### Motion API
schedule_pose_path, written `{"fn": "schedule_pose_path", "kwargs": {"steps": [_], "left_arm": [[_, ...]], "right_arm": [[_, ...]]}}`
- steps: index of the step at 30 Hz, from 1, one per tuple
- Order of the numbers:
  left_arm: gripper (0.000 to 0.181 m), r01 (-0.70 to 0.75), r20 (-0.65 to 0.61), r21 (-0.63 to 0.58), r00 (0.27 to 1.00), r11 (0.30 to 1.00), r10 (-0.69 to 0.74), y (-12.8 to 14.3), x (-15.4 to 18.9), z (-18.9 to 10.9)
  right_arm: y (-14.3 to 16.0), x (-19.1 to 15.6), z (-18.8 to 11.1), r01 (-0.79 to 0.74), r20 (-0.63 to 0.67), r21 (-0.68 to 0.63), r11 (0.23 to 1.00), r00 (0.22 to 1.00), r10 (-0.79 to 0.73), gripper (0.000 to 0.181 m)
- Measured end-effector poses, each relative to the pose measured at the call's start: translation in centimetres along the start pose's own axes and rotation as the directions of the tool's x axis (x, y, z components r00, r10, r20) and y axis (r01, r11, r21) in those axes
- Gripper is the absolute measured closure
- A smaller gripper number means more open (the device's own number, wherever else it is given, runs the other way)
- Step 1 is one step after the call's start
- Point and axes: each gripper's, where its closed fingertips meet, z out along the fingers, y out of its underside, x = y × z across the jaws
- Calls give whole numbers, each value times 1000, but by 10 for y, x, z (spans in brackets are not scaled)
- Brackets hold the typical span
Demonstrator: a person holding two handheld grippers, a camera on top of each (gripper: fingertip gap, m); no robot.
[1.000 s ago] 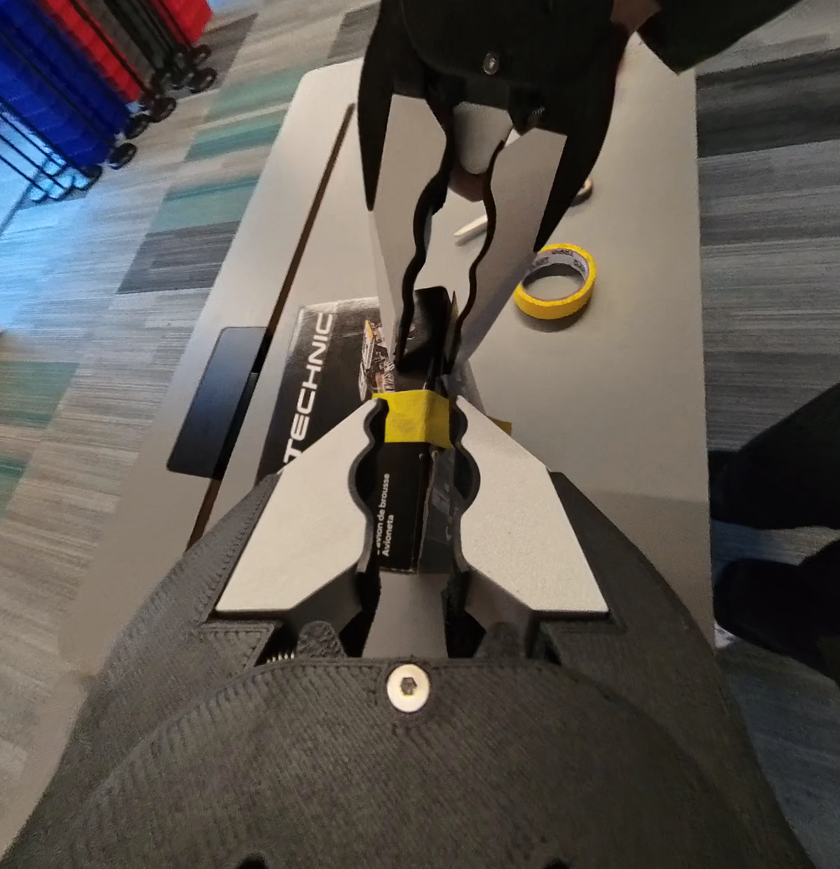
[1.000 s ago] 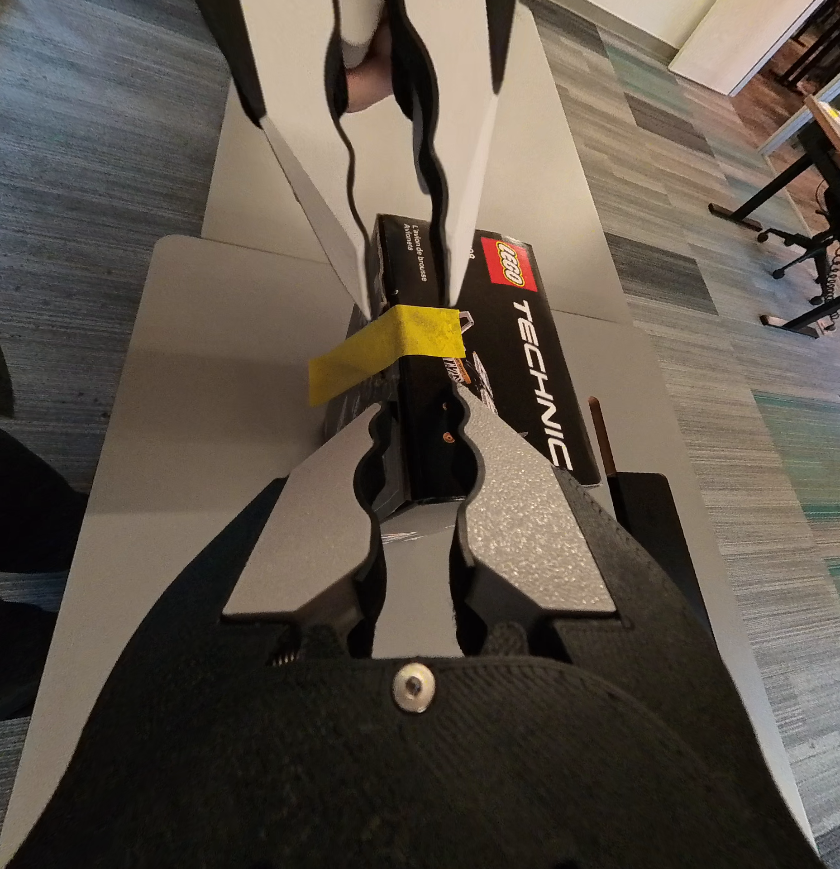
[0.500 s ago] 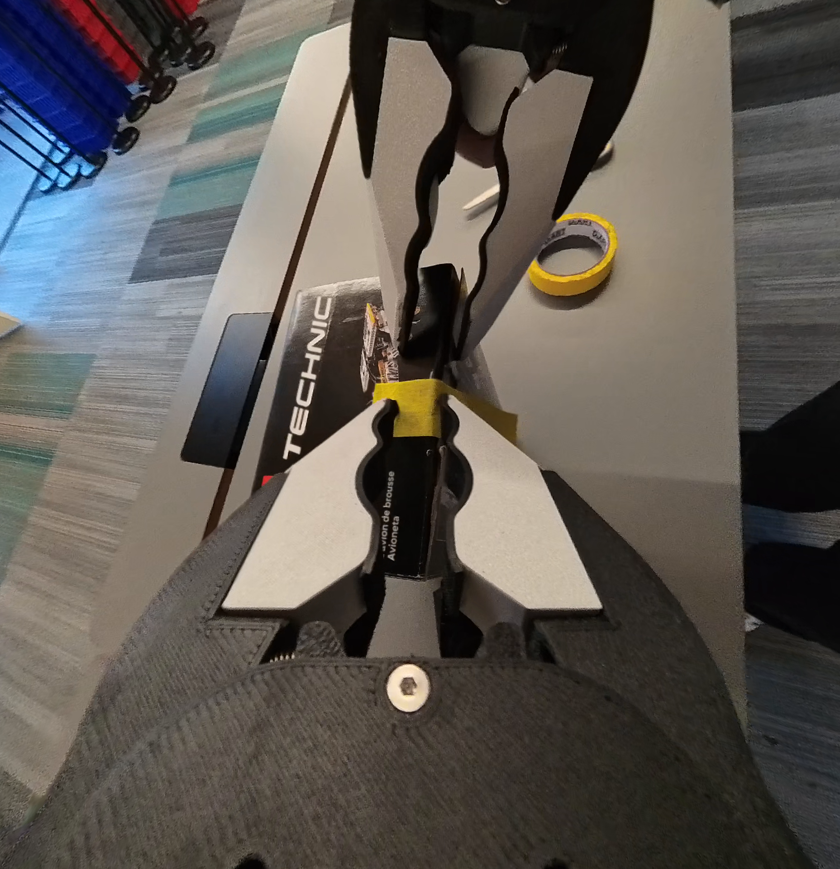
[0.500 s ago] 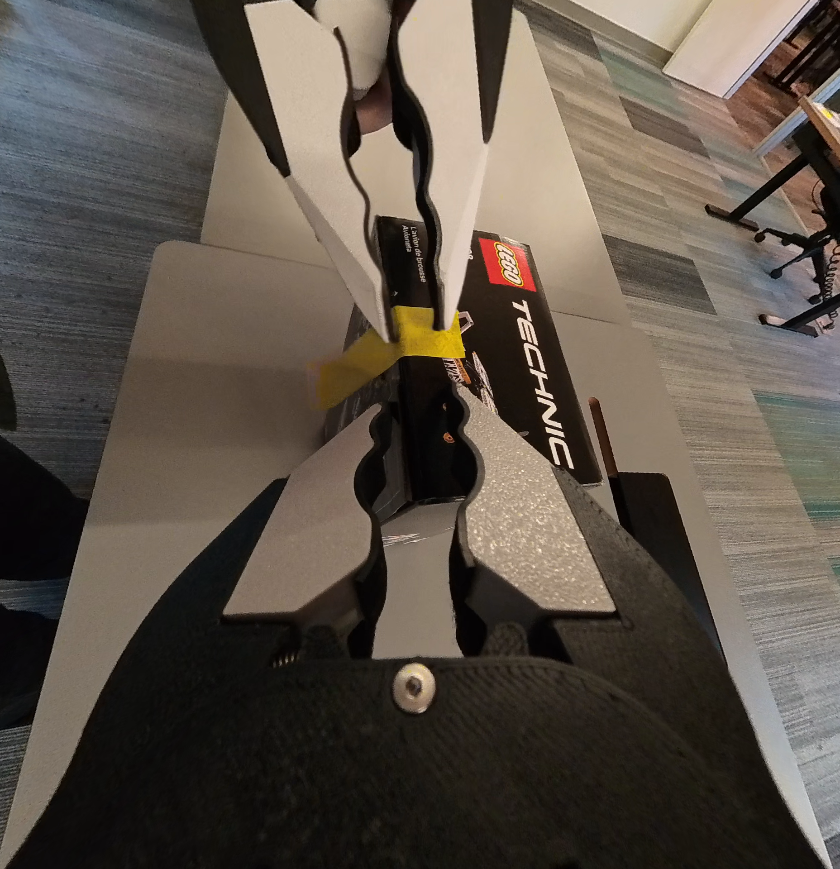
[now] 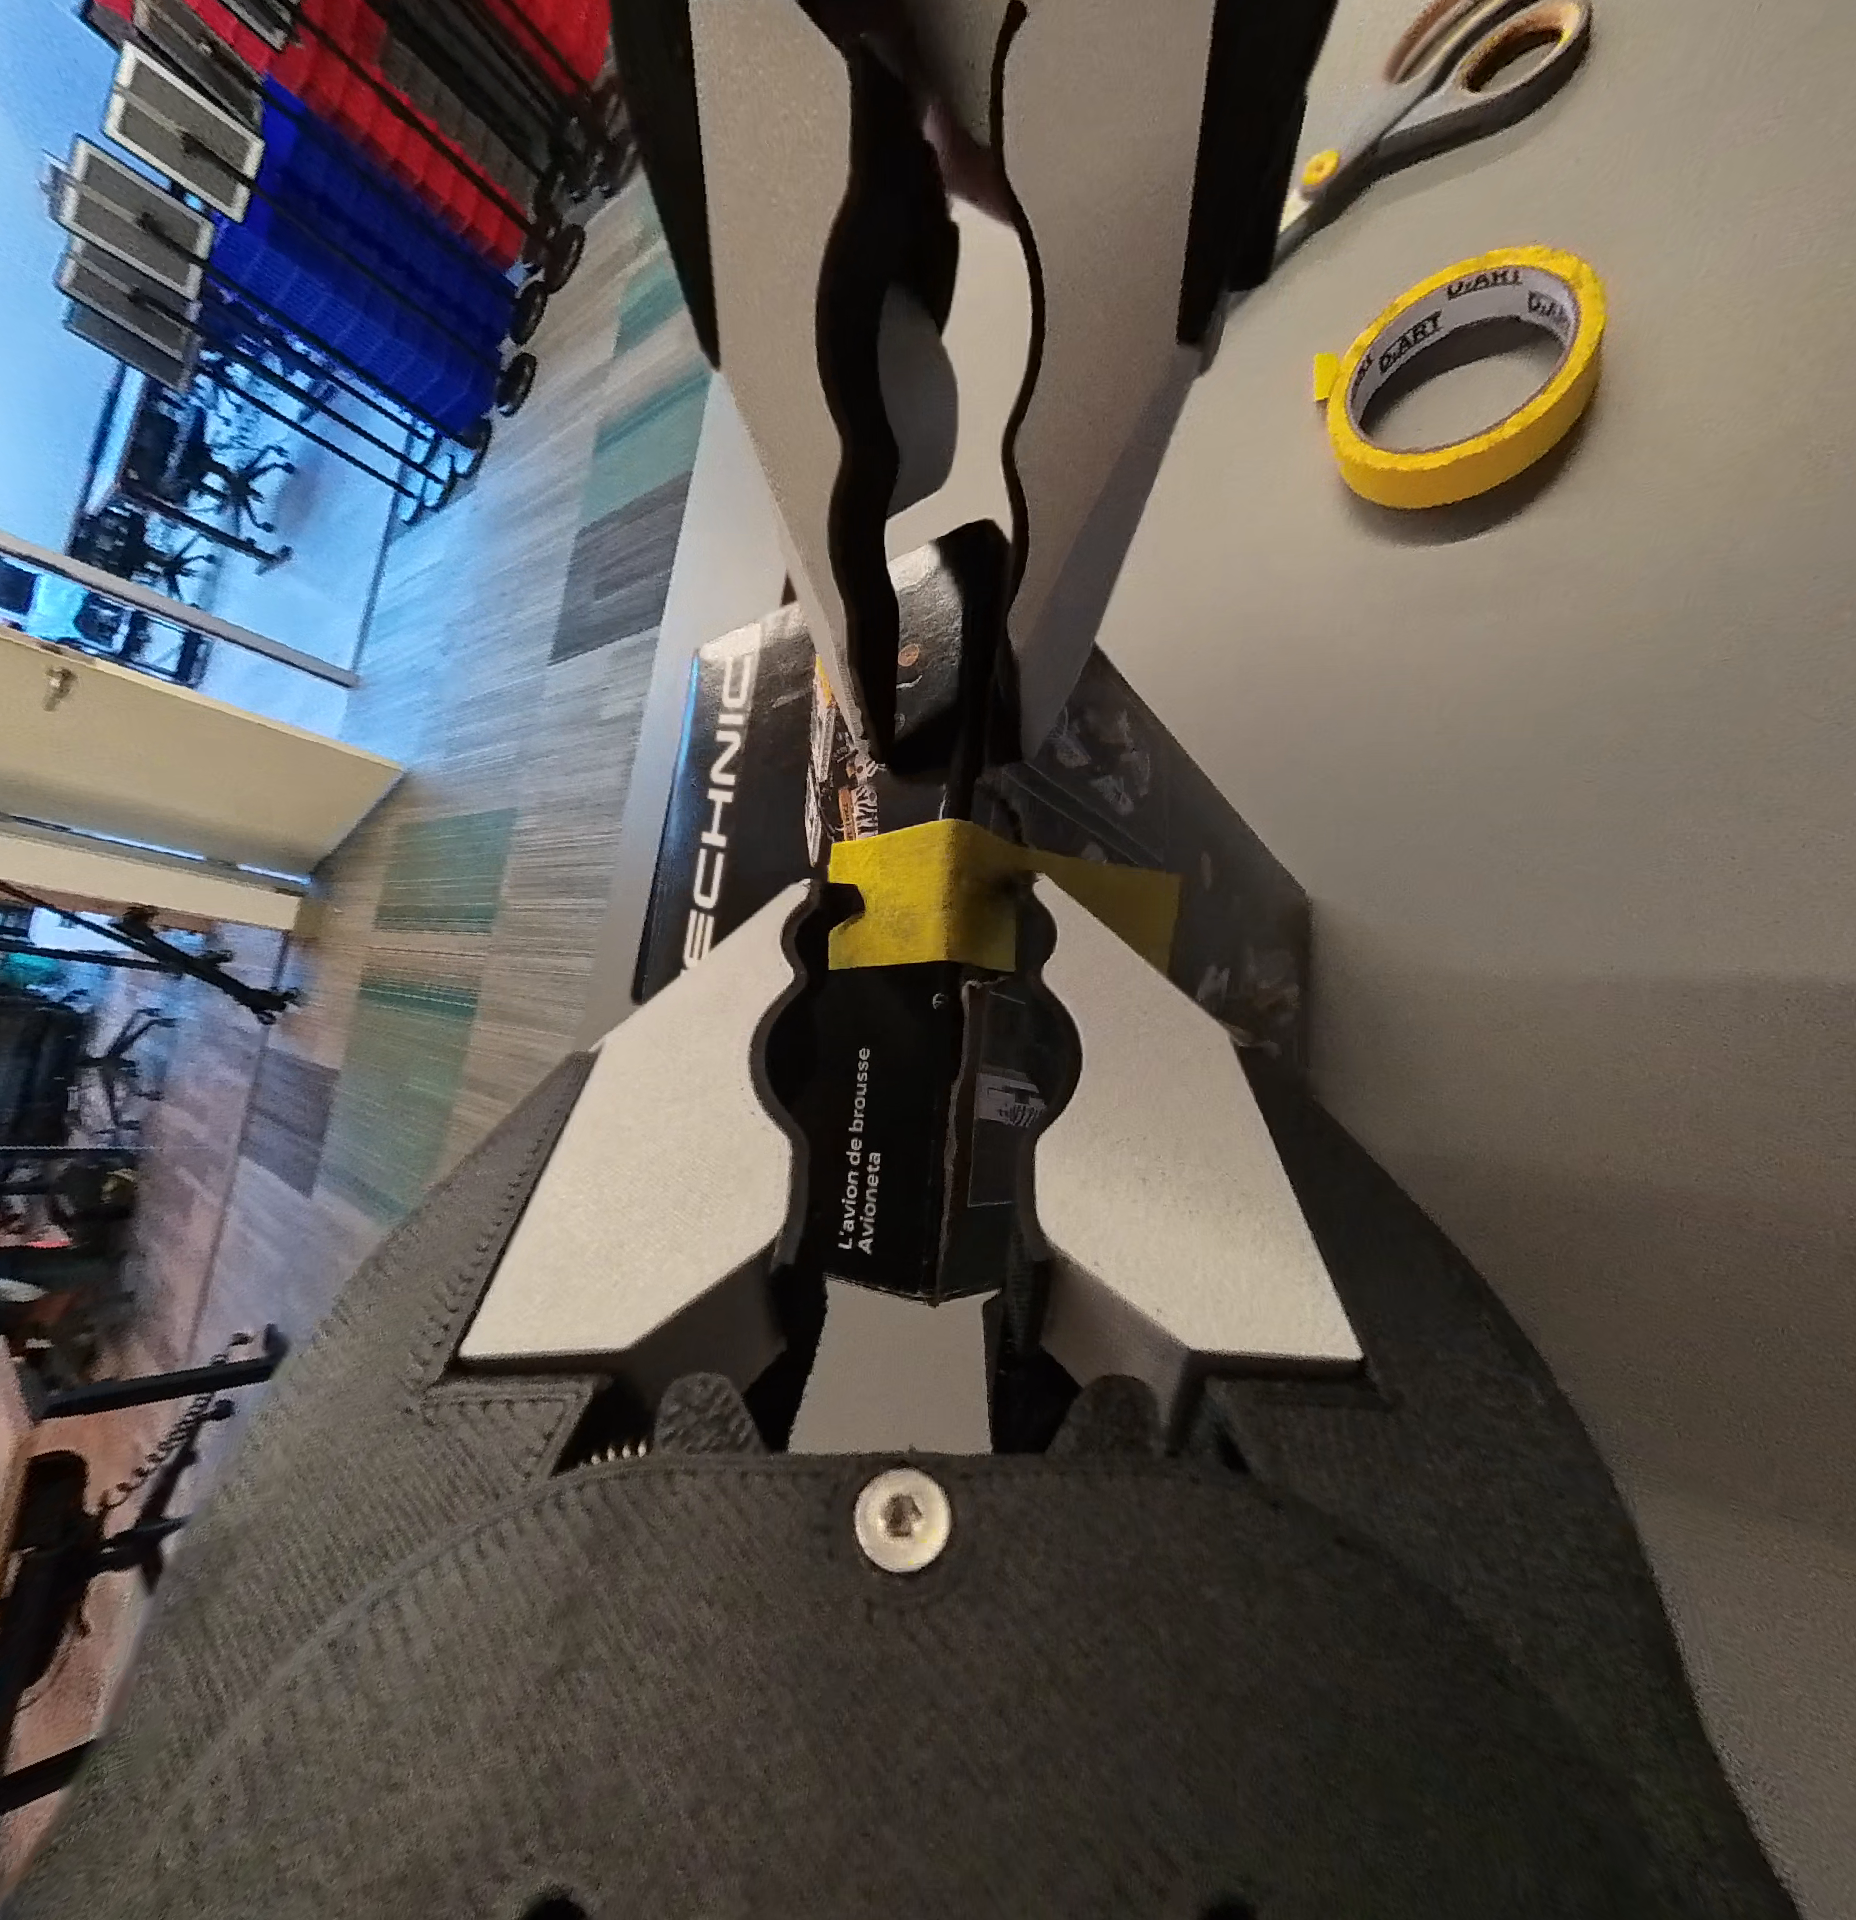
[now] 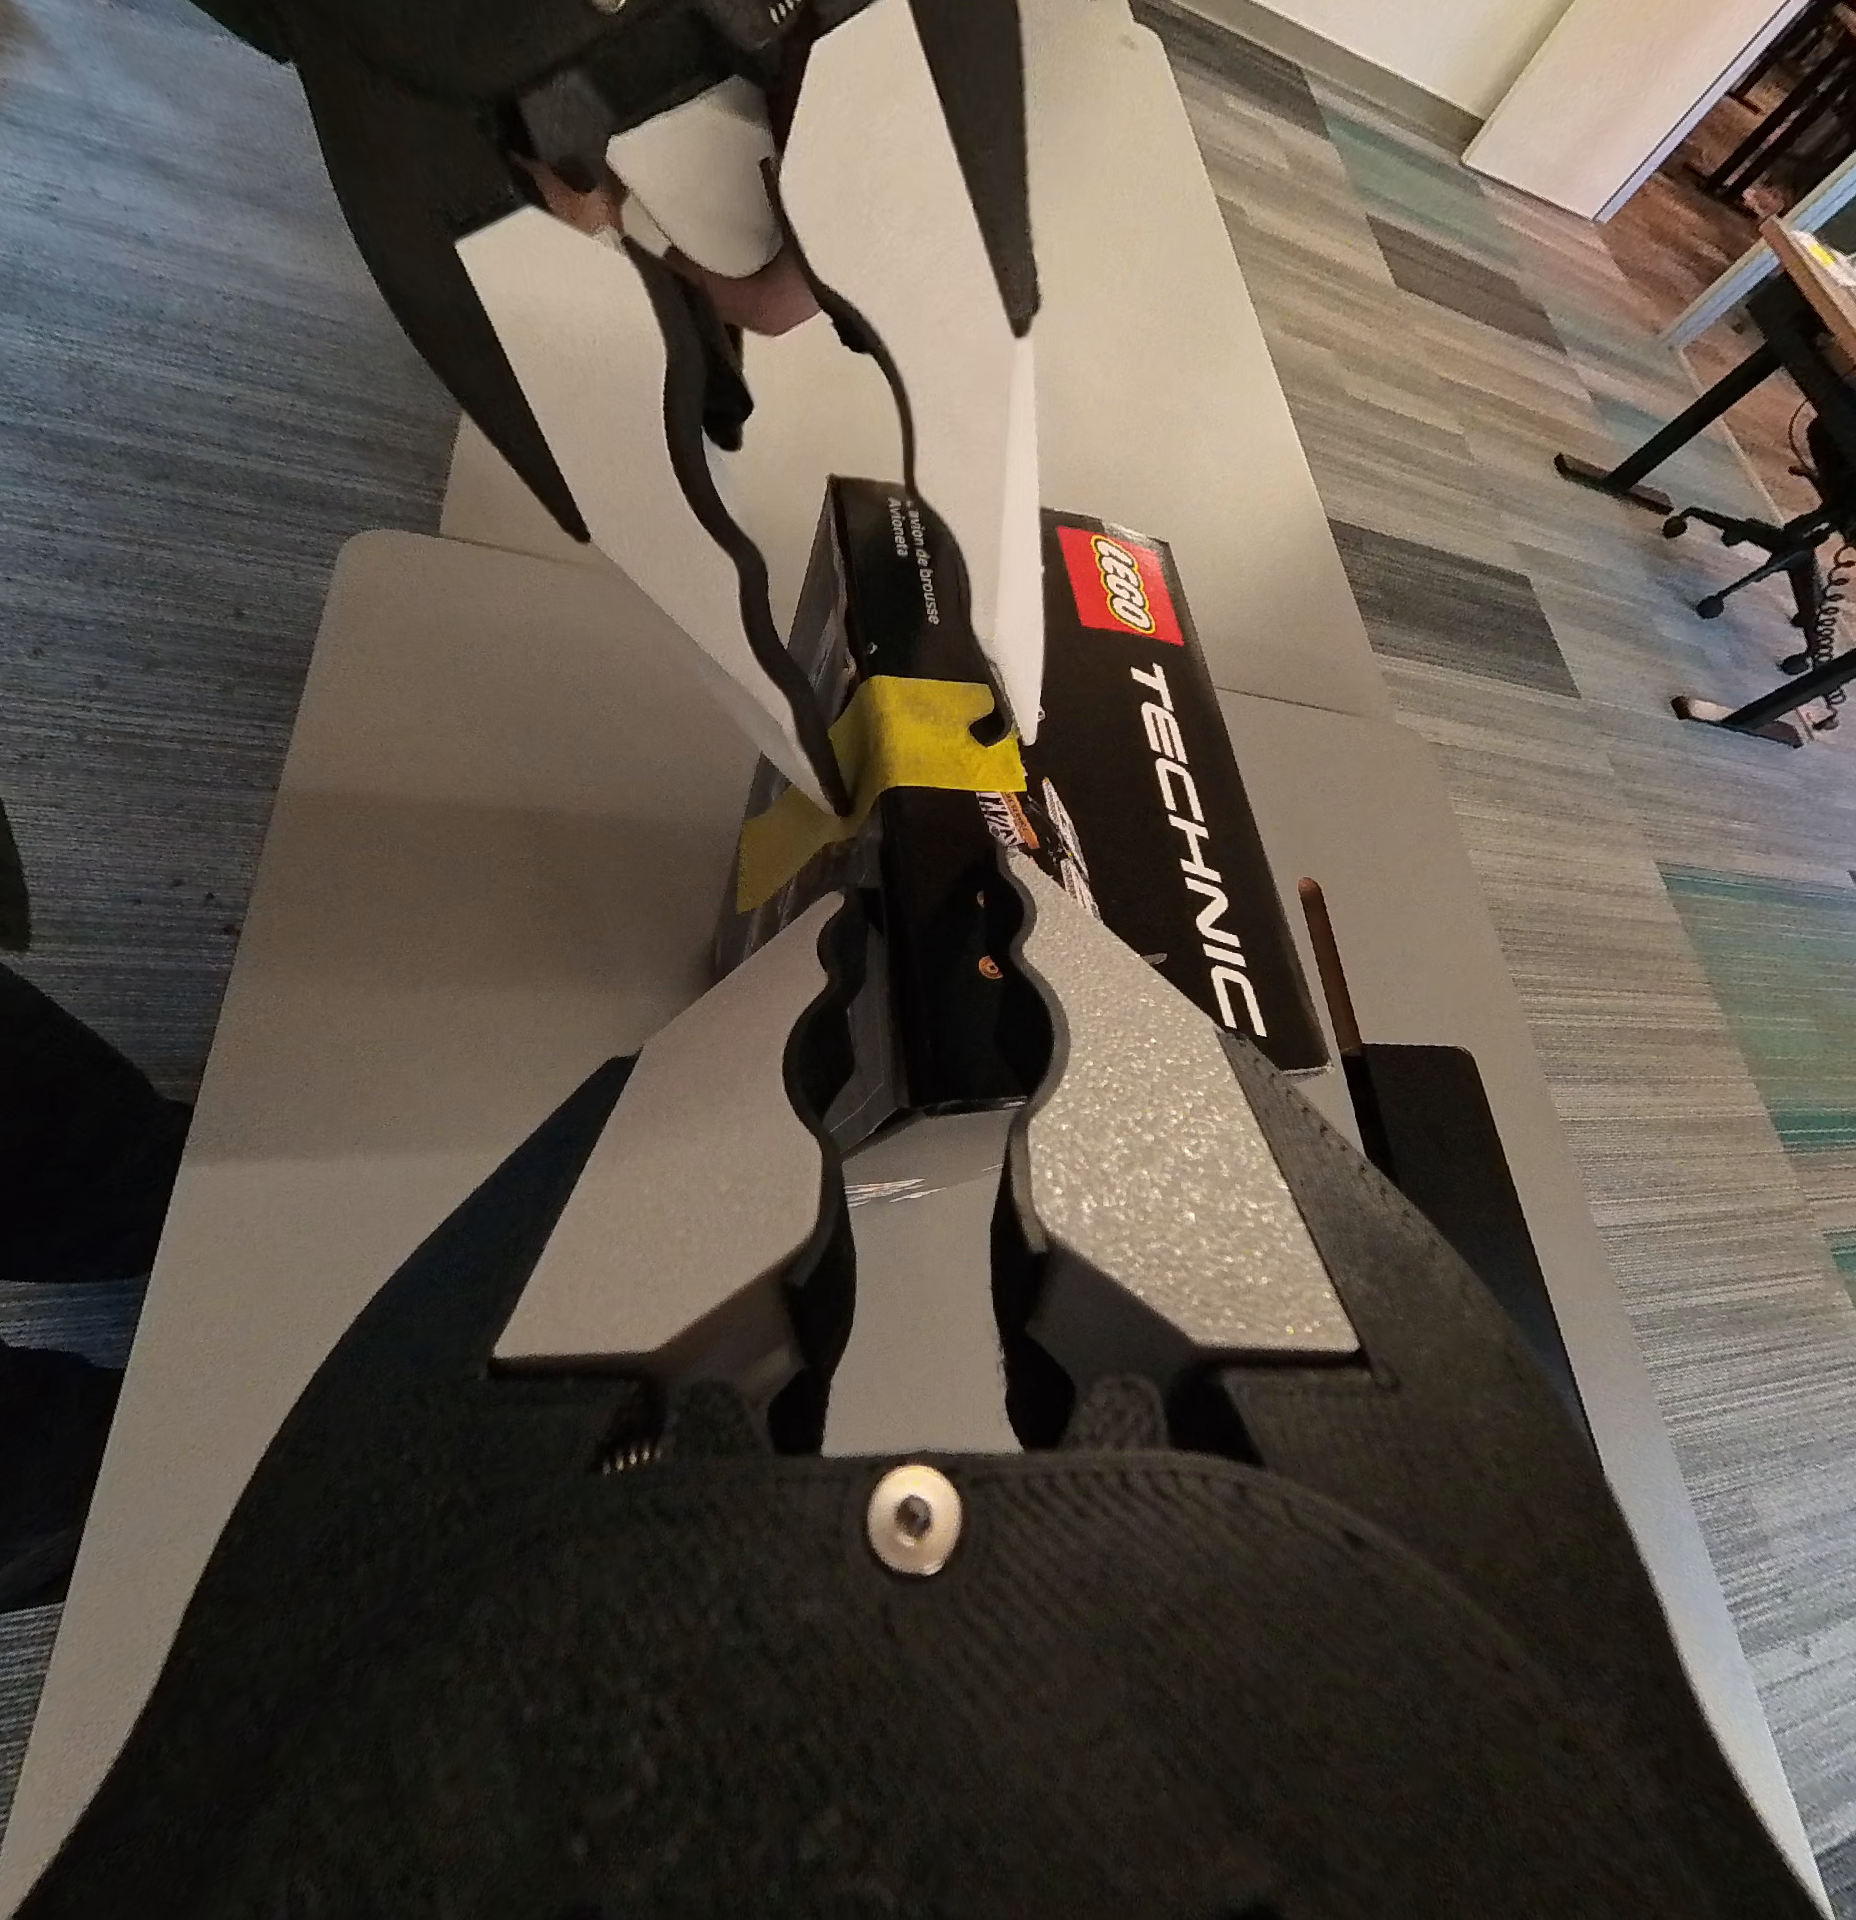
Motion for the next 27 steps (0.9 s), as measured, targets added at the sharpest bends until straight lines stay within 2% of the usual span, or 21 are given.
{"fn": "schedule_pose_path", "kwargs": {"steps": [4, 9, 15, 23, 27], "left_arm": [[144, -46, 47, 2, 998, 999, 46, 1, 1, 0], [143, -180, 161, -1, 971, 984, 178, 1, 2, 0], [144, -221, 213, -5, 952, 975, 217, 0, 4, 0], [153, -211, 246, 26, 949, 977, 198, -6, 2, -8], [150, -163, 247, 121, 960, 979, 130, -21, 4, -25]], "right_arm": [[0, 0, 0, 0, -3, 0, 1000, 1000, 0, 158], [0, 0, 0, 1, -4, 1, 1000, 1000, -1, 158], [0, 0, -1, -1, -1, 2, 1000, 1000, 1, 158], [0, 0, -1, 3, 3, 2, 1000, 1000, -3, 158], [0, 0, -1, -1, 3, 6, 1000, 1000, 1, 158]]}}
